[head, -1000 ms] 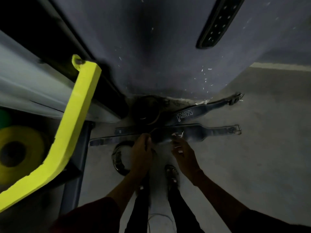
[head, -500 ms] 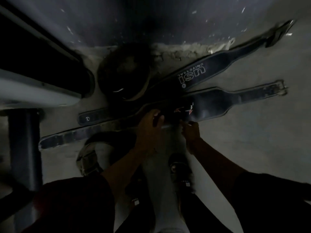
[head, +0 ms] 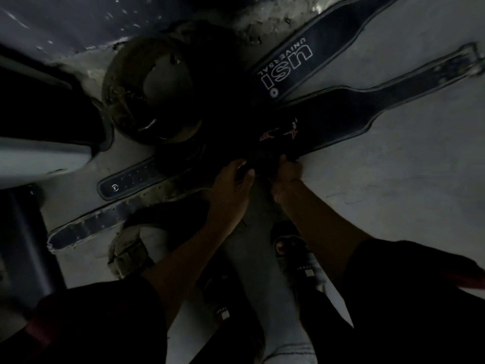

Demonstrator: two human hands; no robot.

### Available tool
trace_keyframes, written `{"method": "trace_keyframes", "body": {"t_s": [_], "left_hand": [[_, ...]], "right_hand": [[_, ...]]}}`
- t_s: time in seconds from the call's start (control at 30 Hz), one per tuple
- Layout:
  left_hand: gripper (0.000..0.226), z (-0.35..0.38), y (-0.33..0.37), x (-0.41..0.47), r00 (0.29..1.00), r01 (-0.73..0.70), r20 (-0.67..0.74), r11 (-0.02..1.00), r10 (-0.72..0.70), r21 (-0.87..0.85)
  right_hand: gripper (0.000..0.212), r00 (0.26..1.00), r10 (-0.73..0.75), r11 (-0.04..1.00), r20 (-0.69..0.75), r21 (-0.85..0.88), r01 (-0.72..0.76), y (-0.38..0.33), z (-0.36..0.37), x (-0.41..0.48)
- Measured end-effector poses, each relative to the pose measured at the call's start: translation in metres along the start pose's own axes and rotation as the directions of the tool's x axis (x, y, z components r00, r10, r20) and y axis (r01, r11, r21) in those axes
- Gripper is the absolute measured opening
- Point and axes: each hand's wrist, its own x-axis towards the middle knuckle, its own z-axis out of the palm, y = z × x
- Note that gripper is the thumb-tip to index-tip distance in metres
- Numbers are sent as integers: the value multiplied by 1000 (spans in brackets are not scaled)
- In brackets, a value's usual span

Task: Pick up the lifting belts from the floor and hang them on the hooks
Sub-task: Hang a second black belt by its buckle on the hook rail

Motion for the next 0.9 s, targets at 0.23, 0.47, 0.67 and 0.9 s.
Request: {"method": "trace_keyframes", "body": {"t_s": [0.23,0.47,0.67,0.9], "left_hand": [[45,-39,75,-63,995,-75,-61,997,77,25],[53,-99,185,-133,959,-188,-139,921,247,340],[49,-168,284,-199,910,-213,-228,863,345,457],[57,-275,387,-278,927,-169,-186,806,325,567]], "right_hand": [[41,980,-149,985,-132,-112,135,-22,0,-104],[42,959,-249,960,-137,-162,227,-82,-12,-250],[45,921,-377,923,-95,-117,366,-132,-18,-393],[40,880,-459,864,118,-170,474,-154,-19,-570]]}}
